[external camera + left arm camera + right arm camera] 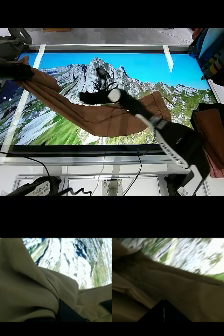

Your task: Fold the clothes and pants, and hang the long-sleeved shirts on hangers.

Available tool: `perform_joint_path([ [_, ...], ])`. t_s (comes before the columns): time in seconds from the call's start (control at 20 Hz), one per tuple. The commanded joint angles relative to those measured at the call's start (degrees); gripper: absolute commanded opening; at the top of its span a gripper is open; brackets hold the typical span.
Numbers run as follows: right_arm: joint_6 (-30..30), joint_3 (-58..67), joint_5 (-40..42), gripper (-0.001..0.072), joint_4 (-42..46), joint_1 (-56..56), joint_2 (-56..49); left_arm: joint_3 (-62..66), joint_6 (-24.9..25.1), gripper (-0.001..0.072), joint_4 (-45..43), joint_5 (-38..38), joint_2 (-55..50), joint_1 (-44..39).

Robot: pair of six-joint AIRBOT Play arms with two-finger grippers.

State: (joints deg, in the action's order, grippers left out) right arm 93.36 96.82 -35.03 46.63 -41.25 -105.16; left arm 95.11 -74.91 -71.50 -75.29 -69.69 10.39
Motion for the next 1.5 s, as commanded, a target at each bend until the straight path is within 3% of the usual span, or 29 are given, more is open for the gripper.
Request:
perform_joint_path([
  [0.0,0.63,3.93,0.59,0.0036,-3.08,-7.48,-5.07,-1.55,-1.84,0.0012,0.20,-1.05,0.31,-0.04],
  [0.25,0.09,3.96,0.50,0.0037,1.75,-11.47,-5.05,-7.37,-1.84,0.0012,0.72,-1.05,0.31,-0.04],
  [0.55,0.07,4.00,-19.93,0.0037,13.05,0.87,-0.76,-17.14,-1.81,0.0012,12.28,3.17,0.31,-1.57],
  [0.85,-0.07,4.00,-34.27,0.0037,16.57,17.68,6.49,-29.42,-1.84,0.0013,16.72,16.90,0.31,-18.64],
  [0.9,-0.04,4.00,-35.28,0.0037,16.98,19.67,7.28,-31.19,-1.84,0.0050,16.72,19.34,0.31,-22.25],
  [0.95,-0.07,4.00,-36.20,0.0037,17.09,21.42,7.93,-32.30,-1.81,0.0255,16.68,20.09,0.17,-25.18],
  [1.0,-0.20,4.00,-36.89,0.0037,17.35,22.84,8.37,-32.76,-1.81,0.0614,16.61,19.91,-0.11,-27.65],
  [1.05,-0.83,4.00,-37.77,0.0037,17.86,24.11,8.76,-32.79,-1.79,0.0688,15.93,19.80,-0.26,-29.22],
  [1.15,-3.19,4.00,-40.63,0.0037,19.93,26.80,9.44,-32.79,-1.86,0.0686,12.33,18.93,0.02,-29.29],
  [1.25,-5.38,4.00,-45.03,0.0037,23.85,29.86,9.90,-32.79,-2.78,0.0501,4.02,14.78,0.85,-26.03],
  [1.3,-6.69,4.00,-47.15,0.0037,25.57,31.52,10.10,-32.81,-3.23,0.0460,-0.79,12.72,1.33,-23.74],
  [1.45,-10.38,3.82,-50.38,0.0037,27.10,37.31,11.28,-33.46,-3.32,0.0460,-8.98,10.16,2.03,-13.68],
])
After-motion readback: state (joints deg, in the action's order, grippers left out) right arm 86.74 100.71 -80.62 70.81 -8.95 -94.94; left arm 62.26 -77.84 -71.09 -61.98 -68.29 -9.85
